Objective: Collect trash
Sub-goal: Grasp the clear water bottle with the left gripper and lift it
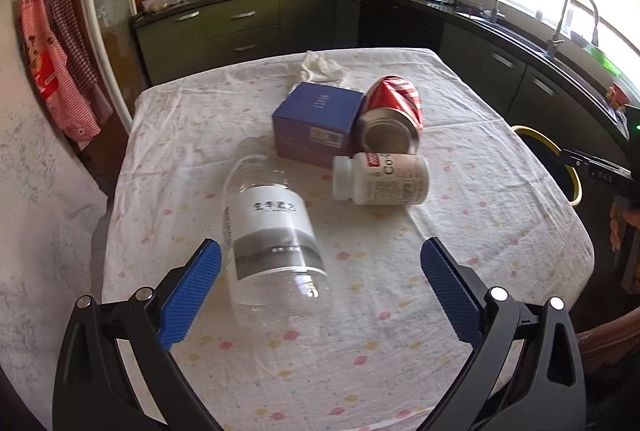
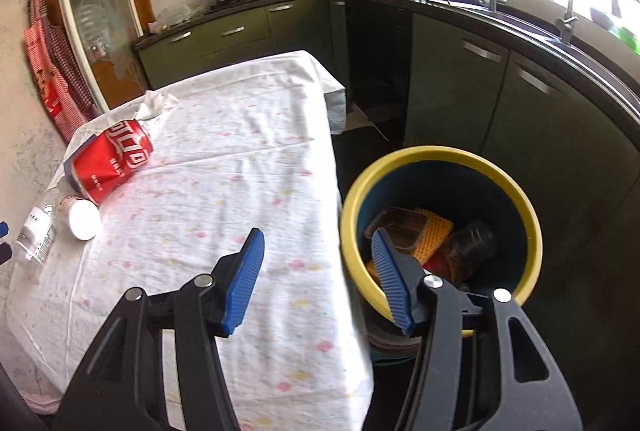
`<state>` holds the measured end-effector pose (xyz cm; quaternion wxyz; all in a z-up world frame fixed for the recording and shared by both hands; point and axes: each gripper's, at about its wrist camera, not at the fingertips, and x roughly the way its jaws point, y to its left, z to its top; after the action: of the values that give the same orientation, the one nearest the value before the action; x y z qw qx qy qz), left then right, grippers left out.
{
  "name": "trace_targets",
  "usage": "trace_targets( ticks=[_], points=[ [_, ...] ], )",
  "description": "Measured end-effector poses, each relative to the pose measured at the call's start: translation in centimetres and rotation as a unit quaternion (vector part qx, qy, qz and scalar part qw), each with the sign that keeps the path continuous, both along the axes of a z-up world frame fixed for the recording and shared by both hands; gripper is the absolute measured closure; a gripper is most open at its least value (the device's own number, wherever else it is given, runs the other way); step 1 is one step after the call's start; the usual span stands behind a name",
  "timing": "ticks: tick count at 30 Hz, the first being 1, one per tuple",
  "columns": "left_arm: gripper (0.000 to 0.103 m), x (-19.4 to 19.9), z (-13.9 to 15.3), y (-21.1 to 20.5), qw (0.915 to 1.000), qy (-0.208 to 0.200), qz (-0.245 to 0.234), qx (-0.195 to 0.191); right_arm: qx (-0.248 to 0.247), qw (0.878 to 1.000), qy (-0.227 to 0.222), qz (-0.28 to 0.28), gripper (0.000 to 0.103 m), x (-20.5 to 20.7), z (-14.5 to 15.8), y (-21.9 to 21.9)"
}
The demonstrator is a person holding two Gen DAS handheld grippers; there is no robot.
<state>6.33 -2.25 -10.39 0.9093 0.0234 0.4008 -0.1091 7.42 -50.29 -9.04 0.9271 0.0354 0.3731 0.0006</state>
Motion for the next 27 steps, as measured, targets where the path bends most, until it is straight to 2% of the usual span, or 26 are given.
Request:
trace_targets(
  ticks=[9, 15, 20, 22, 27],
  points=[
    [0.005, 3.0, -2.3, 1.0, 0.9957, 0.077, 0.036, -0.038, 0.005, 1.000, 0.017, 0.014, 0.046, 0.5, -0.8, 1.6],
    [0.005, 6.0, -3.5, 2.0, 0.9865, 0.145, 0.044, -0.064, 0.016, 0.999, 0.028, 0.024, 0.045, 0.9, -1.7, 1.6],
    [0.005, 8.5, -4.4, 2.8, 0.9790, 0.197, 0.027, -0.045, 0.024, 0.999, 0.036, 0.023, 0.045, 1.1, -2.3, 1.2],
    [0.010, 9.6, -5.0, 3.2, 0.9750, 0.217, 0.028, -0.039, 0.025, 0.999, 0.038, 0.022, 0.045, 1.1, -2.4, 1.1],
    [0.014, 11.2, -5.4, 3.2, 0.9692, 0.246, 0.016, 0.002, 0.023, 0.999, 0.039, 0.023, 0.045, 1.1, -2.3, 1.1]
  ],
)
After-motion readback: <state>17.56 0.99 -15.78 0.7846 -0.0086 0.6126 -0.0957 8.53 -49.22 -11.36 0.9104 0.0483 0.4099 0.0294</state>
